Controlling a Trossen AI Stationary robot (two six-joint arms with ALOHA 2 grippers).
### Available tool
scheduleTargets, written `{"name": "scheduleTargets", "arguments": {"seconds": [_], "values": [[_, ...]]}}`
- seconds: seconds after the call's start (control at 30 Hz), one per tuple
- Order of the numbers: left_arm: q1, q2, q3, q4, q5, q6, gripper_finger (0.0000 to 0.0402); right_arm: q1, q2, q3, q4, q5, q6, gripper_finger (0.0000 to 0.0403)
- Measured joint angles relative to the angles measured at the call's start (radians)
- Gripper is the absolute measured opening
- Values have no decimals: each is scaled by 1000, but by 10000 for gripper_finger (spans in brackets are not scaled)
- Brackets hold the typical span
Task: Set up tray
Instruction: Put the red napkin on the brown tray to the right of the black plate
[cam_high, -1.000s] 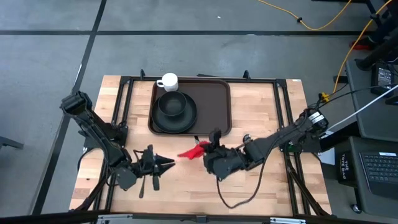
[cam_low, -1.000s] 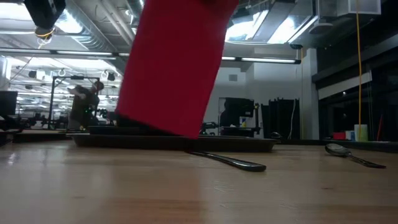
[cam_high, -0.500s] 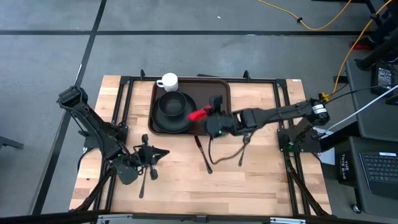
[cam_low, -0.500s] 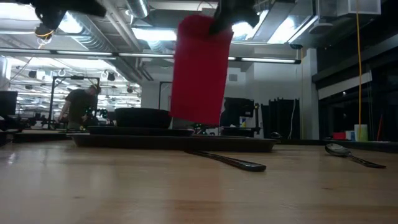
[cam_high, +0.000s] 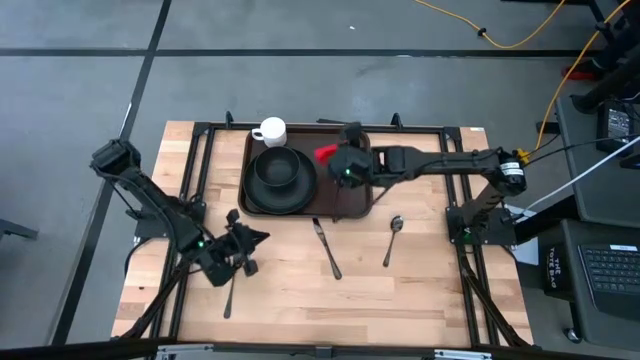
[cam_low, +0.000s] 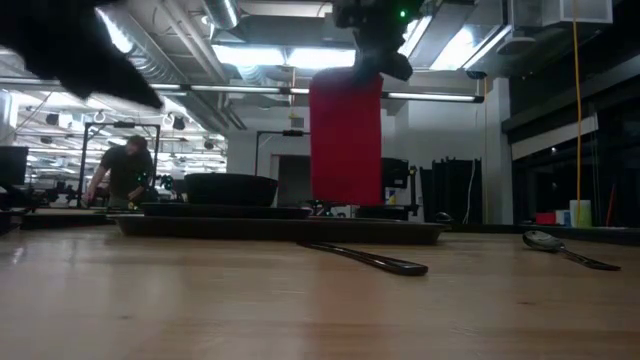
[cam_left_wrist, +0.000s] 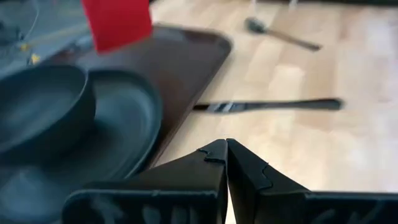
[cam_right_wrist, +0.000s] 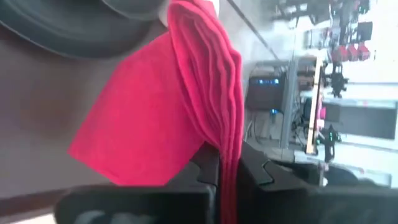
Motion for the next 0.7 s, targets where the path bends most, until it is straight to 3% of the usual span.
{"name": "scheduleTargets", "arguments": {"seconds": [0.13,0.4,0.7], "values": [[74,0,-89,150,85,43,1,-55,0,0,-1,-12,-29,20],[256,0,-281,812,377,557,1,-152,1,0,-1,-126,-41,20],[456,0,-401,1019,579,628,1,-218,1,0,3,-135,-237,19]]}}
